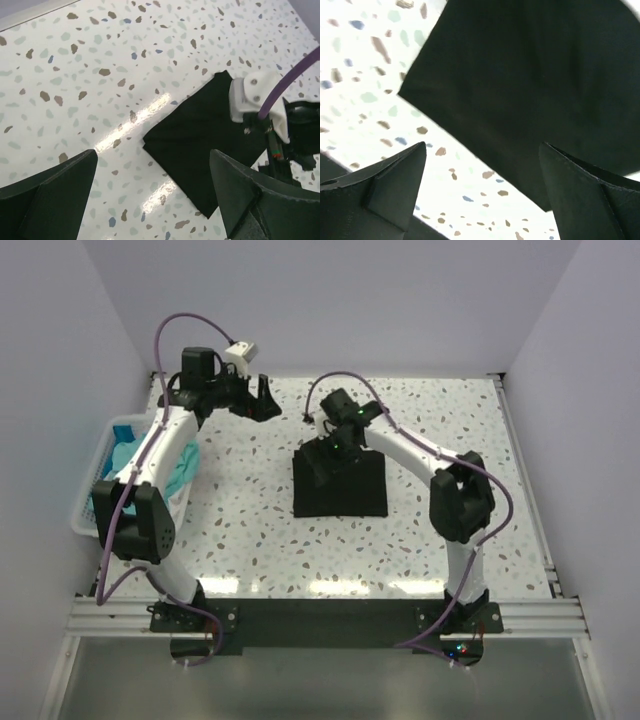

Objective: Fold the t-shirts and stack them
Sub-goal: Fold the tshirt, then neatly place the folded tshirt to the corner

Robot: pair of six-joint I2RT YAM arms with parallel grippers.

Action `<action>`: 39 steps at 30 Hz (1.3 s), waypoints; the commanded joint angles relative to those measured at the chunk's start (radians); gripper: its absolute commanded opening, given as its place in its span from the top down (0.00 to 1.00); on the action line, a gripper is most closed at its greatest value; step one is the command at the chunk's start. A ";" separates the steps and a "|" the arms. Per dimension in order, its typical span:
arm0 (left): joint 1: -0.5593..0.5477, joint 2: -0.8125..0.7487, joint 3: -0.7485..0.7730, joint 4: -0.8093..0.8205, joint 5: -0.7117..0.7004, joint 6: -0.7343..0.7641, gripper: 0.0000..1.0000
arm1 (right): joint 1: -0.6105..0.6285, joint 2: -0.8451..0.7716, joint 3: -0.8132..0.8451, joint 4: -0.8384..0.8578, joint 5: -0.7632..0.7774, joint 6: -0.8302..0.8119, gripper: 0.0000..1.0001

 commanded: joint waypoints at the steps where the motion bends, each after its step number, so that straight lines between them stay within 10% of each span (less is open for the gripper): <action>1: 0.014 -0.019 0.022 -0.122 -0.101 0.071 0.00 | 0.053 0.083 0.002 0.005 0.211 0.057 0.01; 11: 0.014 -0.028 0.017 -0.143 -0.135 0.087 0.00 | 0.070 0.217 -0.069 0.009 0.282 0.008 0.01; 24: 0.103 0.102 0.143 -0.287 0.082 0.157 0.00 | -0.464 0.114 -0.260 -0.043 0.205 -0.618 0.01; 32: 0.110 0.145 0.195 -0.356 0.126 0.193 0.00 | -0.671 0.218 -0.101 -0.123 0.219 -0.882 0.01; 39: 0.110 0.148 0.211 -0.352 0.137 0.180 0.00 | -0.697 0.269 0.108 -0.224 0.202 -0.783 0.02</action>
